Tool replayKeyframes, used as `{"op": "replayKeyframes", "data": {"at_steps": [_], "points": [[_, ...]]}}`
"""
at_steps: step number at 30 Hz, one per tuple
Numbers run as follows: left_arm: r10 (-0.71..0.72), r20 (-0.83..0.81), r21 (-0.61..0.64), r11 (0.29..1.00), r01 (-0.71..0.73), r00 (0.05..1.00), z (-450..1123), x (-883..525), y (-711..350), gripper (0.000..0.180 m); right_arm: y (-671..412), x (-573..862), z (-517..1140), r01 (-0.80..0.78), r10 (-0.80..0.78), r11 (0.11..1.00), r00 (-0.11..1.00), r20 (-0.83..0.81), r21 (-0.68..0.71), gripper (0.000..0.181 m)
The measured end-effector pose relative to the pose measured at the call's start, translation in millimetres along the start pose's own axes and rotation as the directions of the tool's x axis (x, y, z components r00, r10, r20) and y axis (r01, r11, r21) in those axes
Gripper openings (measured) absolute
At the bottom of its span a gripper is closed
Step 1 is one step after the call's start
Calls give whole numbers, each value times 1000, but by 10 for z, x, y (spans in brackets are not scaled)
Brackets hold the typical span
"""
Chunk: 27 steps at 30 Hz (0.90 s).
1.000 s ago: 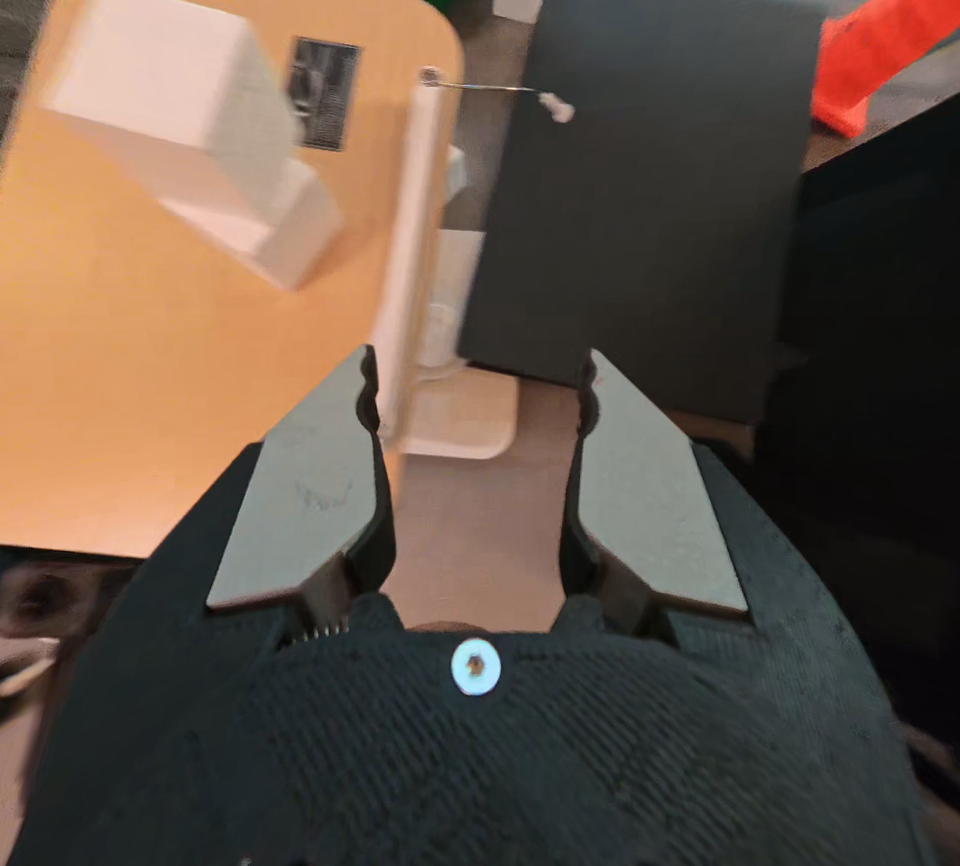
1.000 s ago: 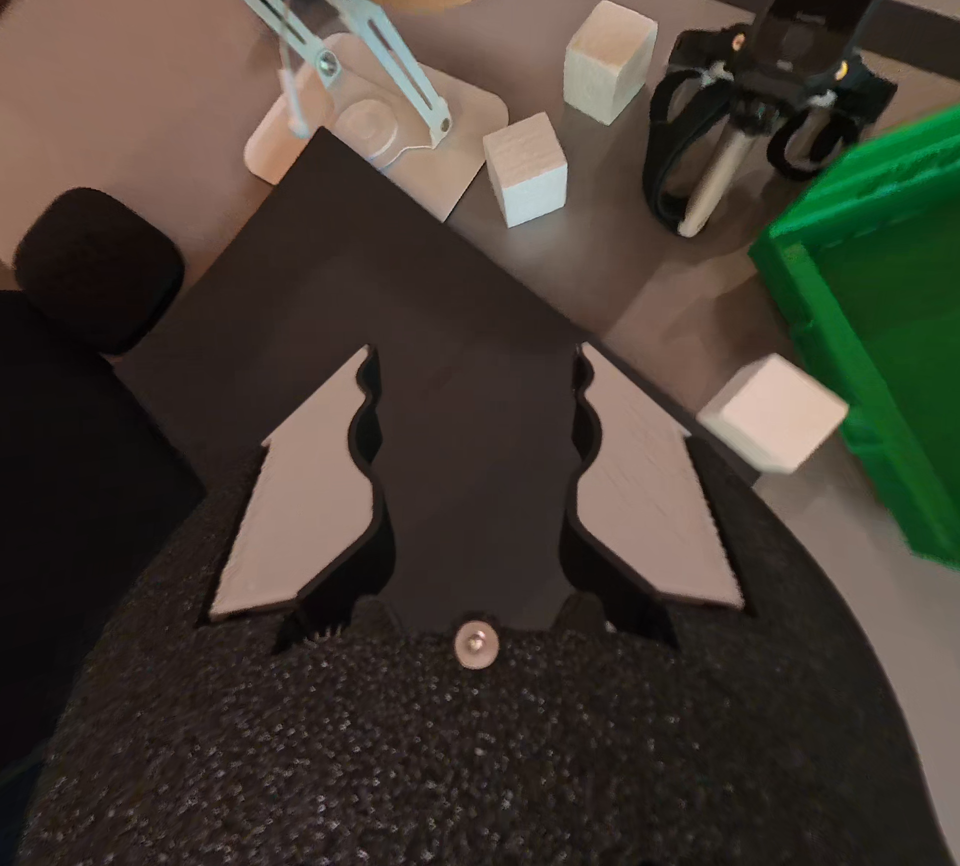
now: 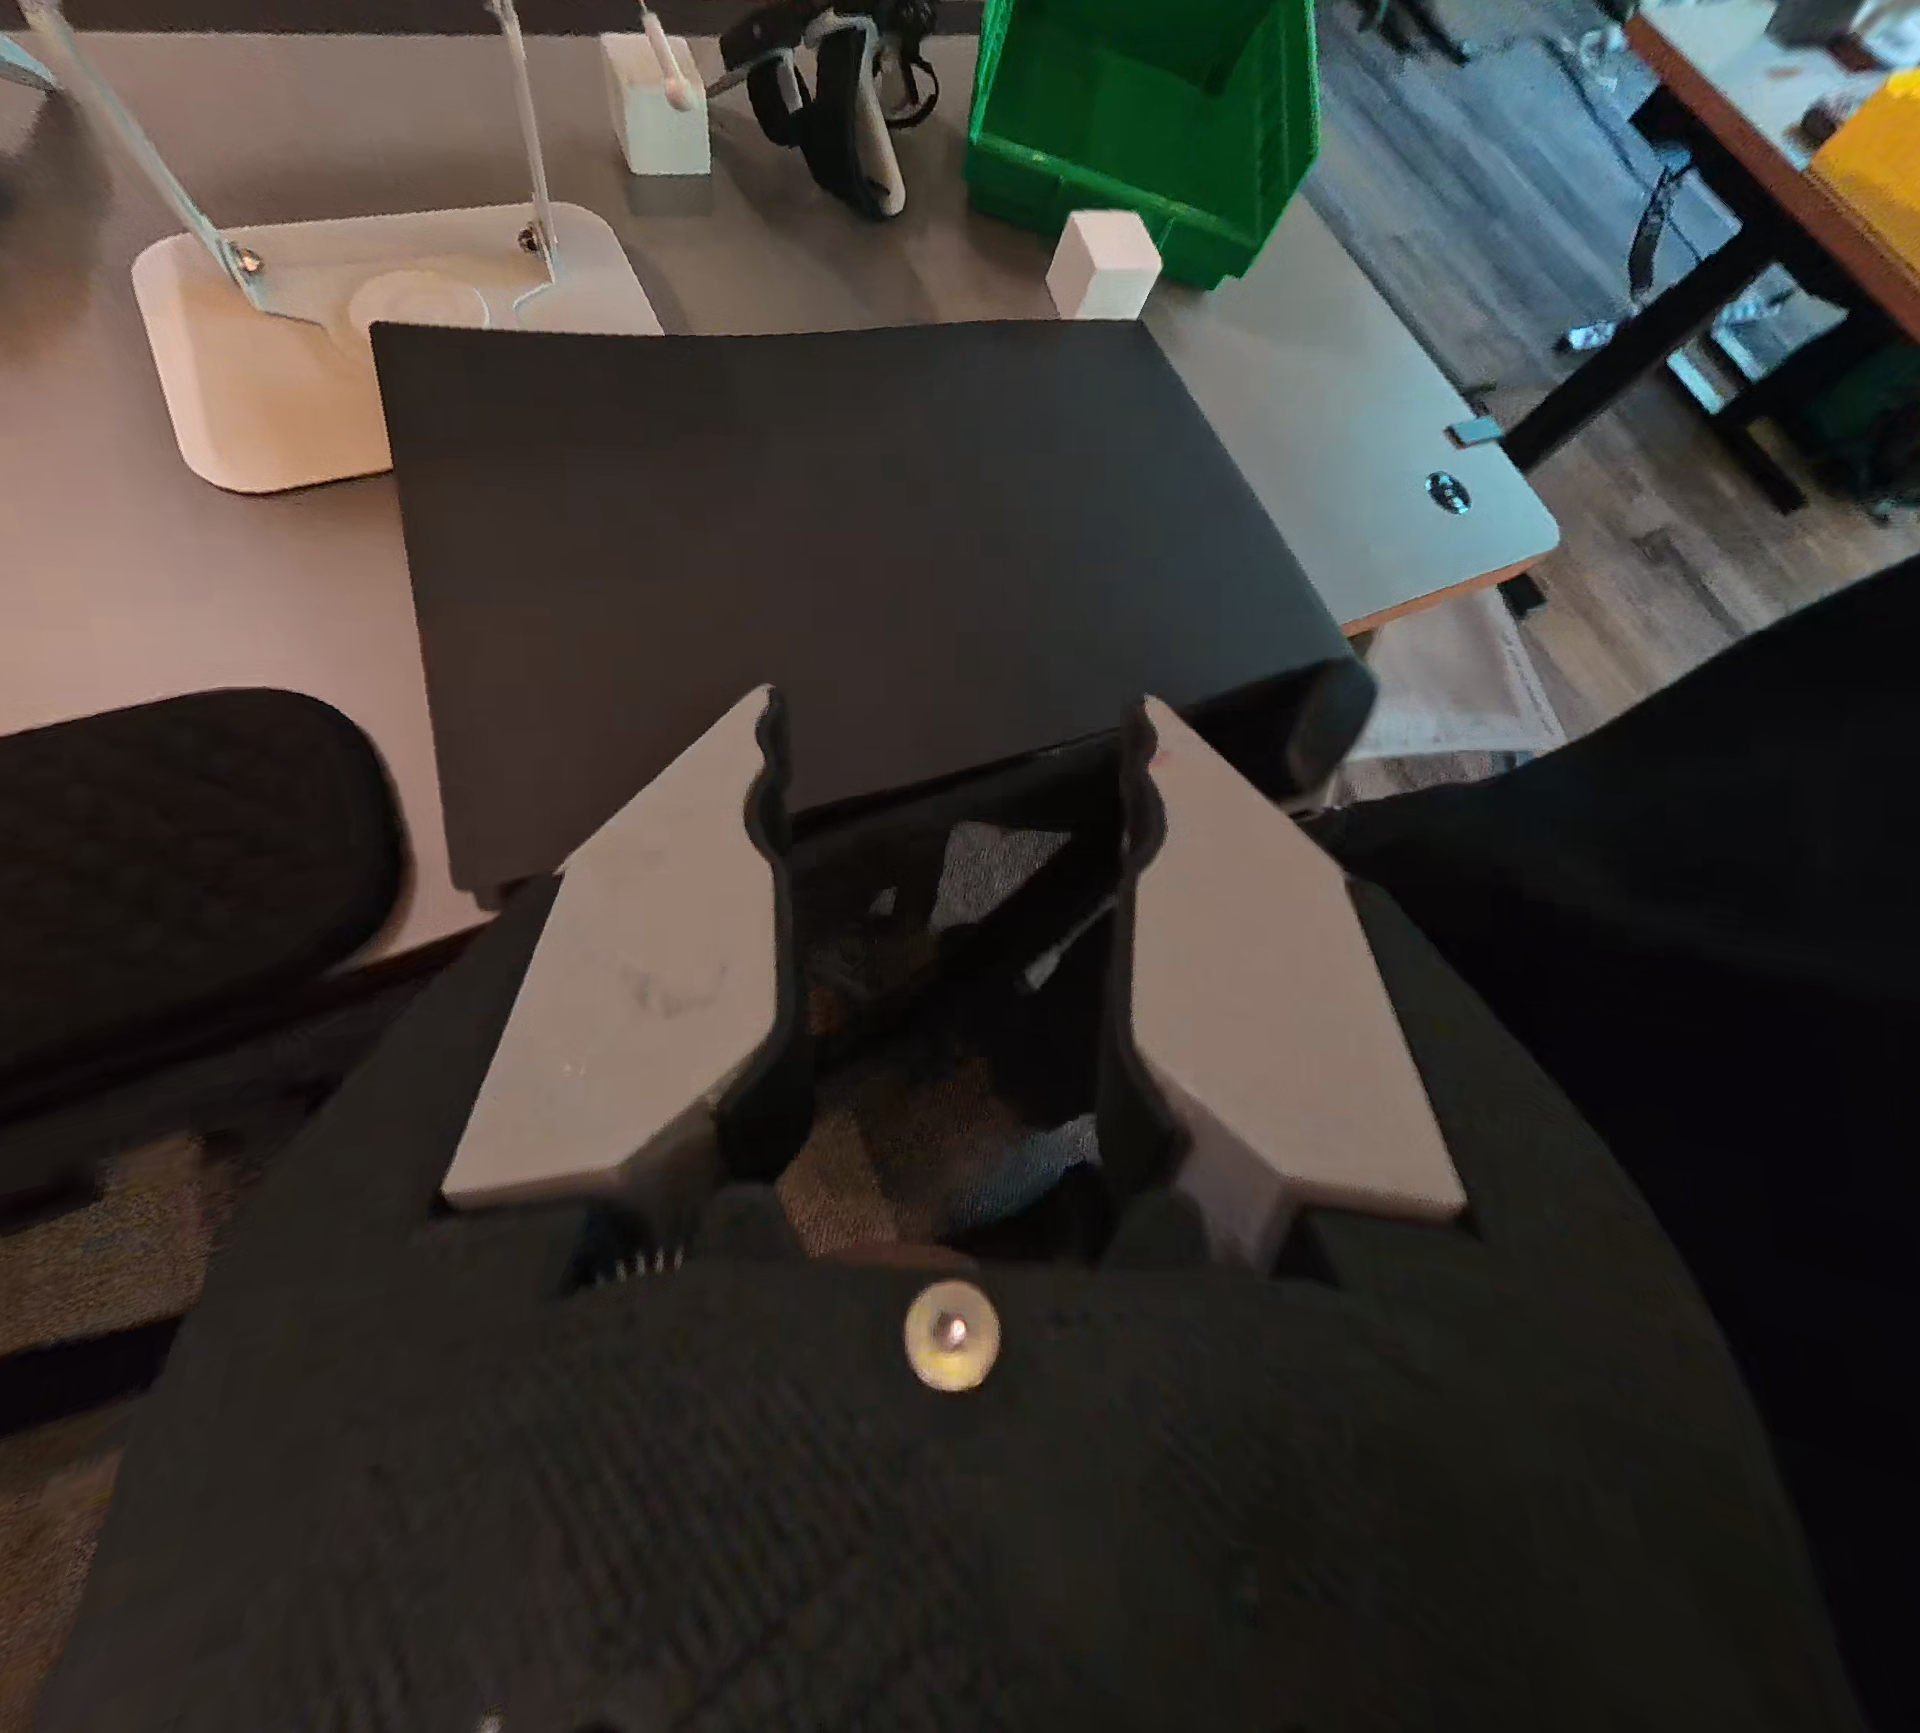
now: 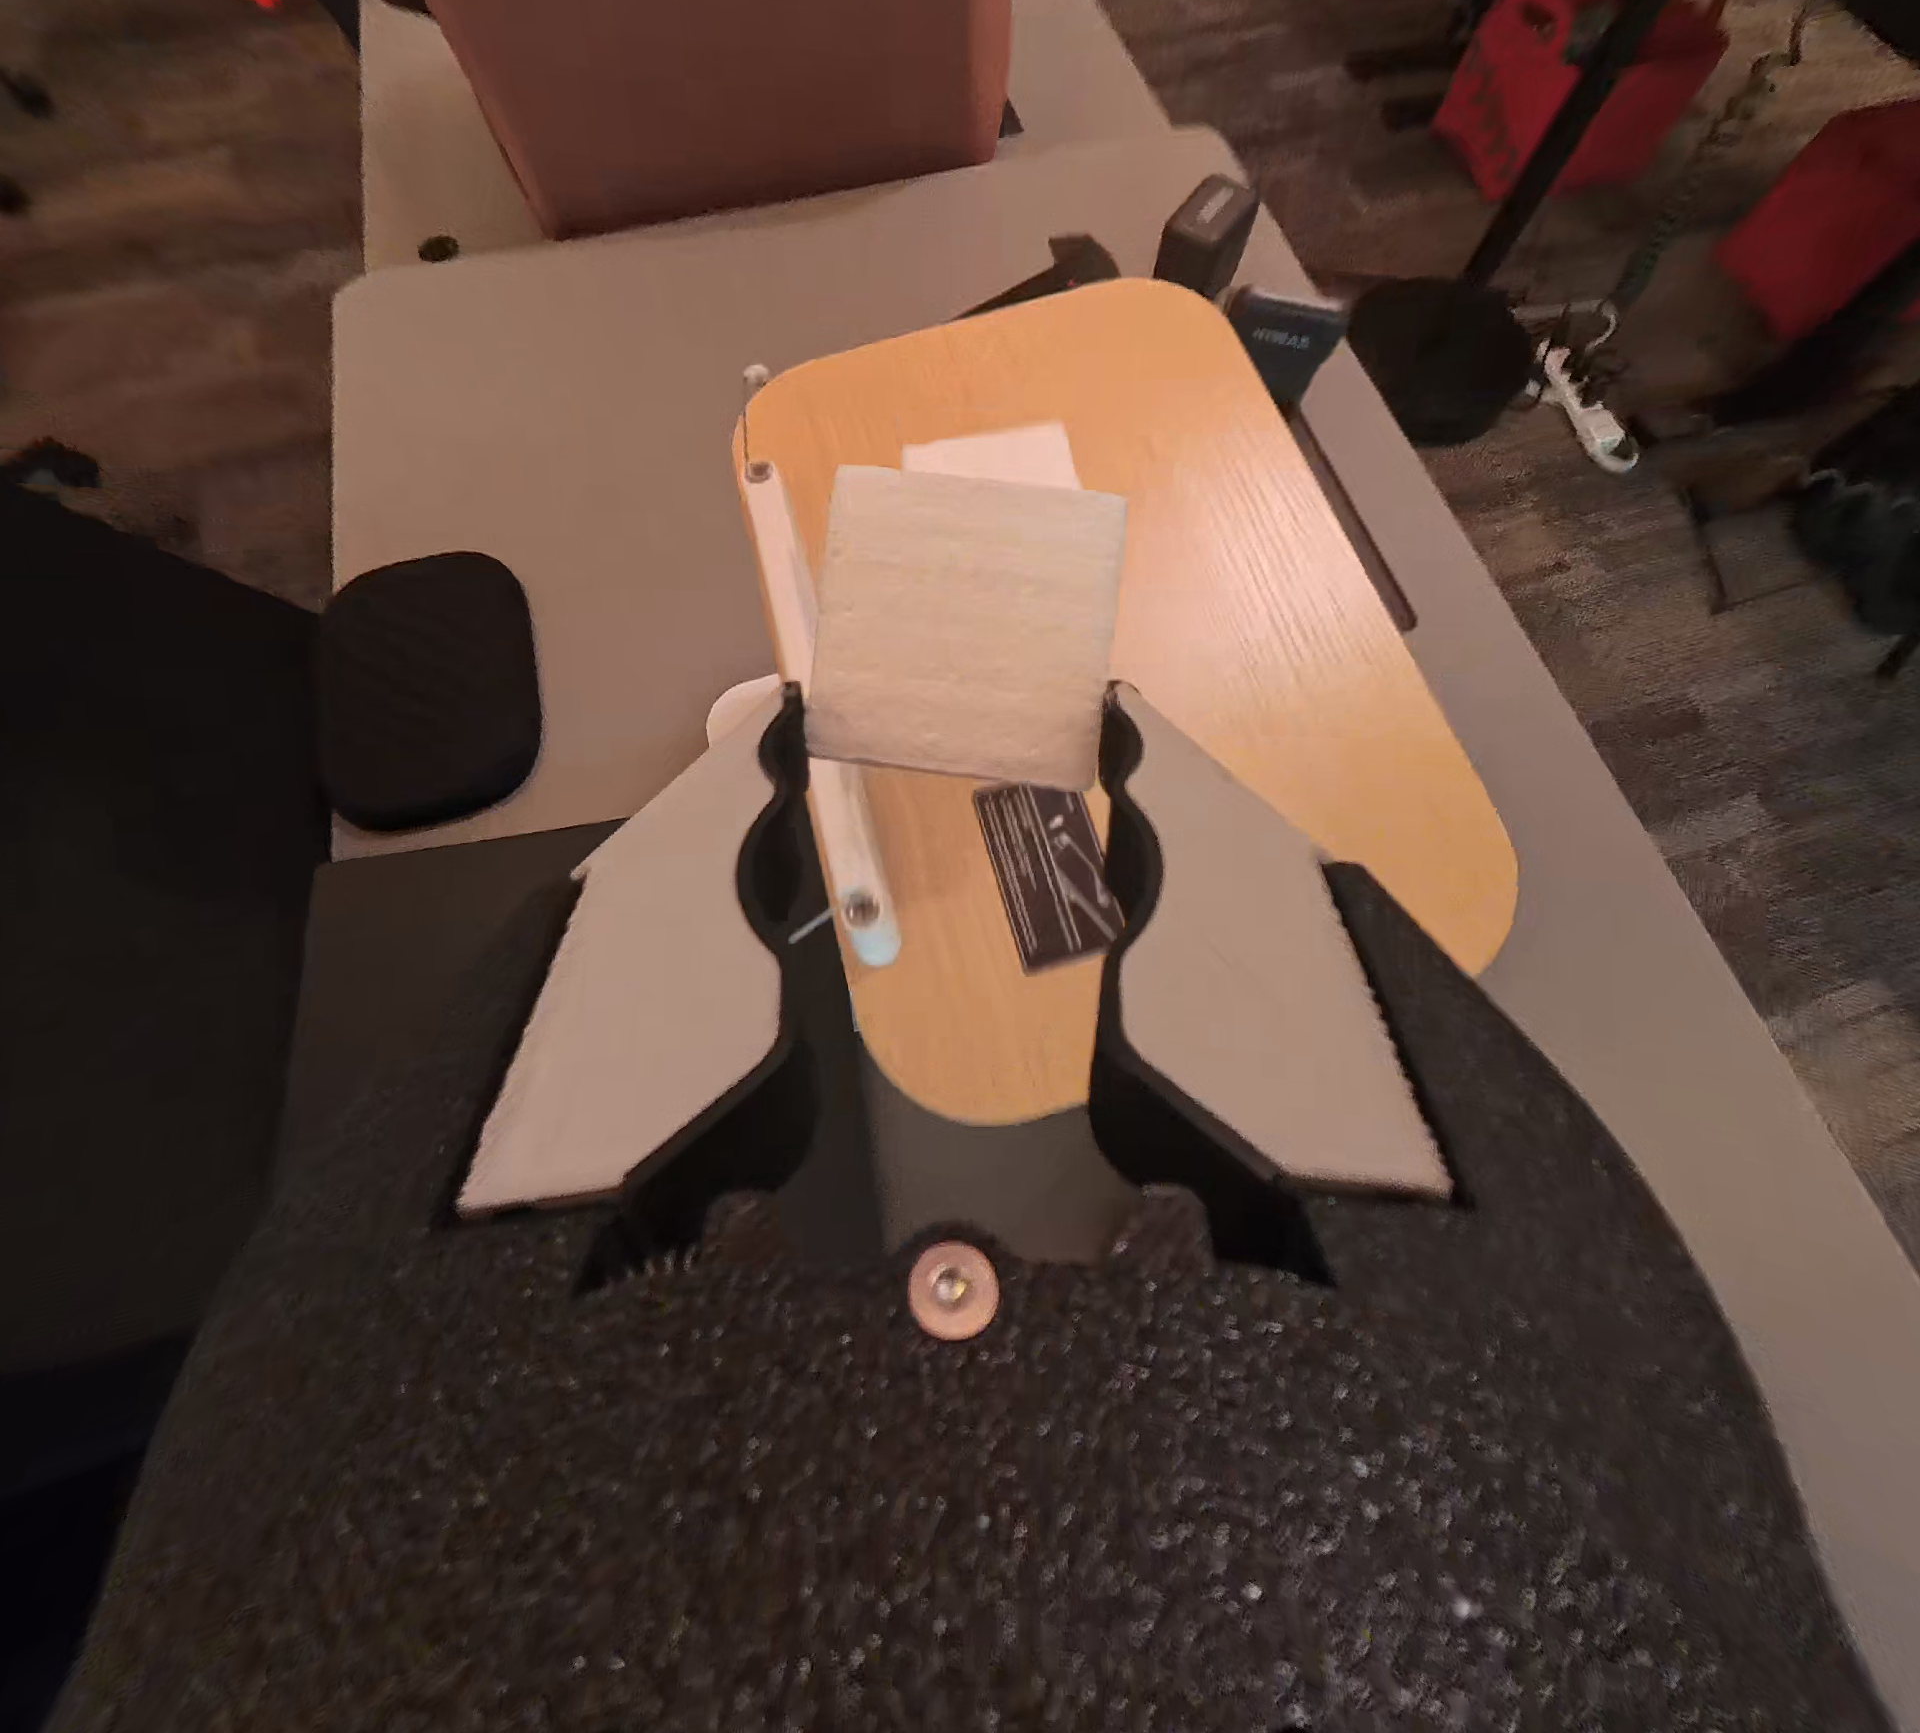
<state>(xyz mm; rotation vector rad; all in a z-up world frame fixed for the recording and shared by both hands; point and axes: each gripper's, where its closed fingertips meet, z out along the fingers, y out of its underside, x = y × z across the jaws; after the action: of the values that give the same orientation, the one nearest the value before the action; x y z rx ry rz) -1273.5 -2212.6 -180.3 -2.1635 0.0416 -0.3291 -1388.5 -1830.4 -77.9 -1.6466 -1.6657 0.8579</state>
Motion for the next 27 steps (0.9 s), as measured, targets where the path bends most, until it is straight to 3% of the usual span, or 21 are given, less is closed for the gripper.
{"op": "replayKeyframes", "data": {"at_steps": [4,14,20,27], "points": [[-61,18,58,996,60,998,-249,184,312,59,-195,90,377,35,-43,985,998,-46,-169,55],[-255,183,106,965,239,949,-575,179,608,60,-240,59,802,234,-252,885,968,8,-403,61],[-258,184,91,965,245,948,-306,77,213,60,-307,-35,693,279,-247,910,959,139,-307,56],[-152,149,11,988,152,977,91,54,-212,62,-226,116,692,274,-236,917,959,160,-291,57]]}}
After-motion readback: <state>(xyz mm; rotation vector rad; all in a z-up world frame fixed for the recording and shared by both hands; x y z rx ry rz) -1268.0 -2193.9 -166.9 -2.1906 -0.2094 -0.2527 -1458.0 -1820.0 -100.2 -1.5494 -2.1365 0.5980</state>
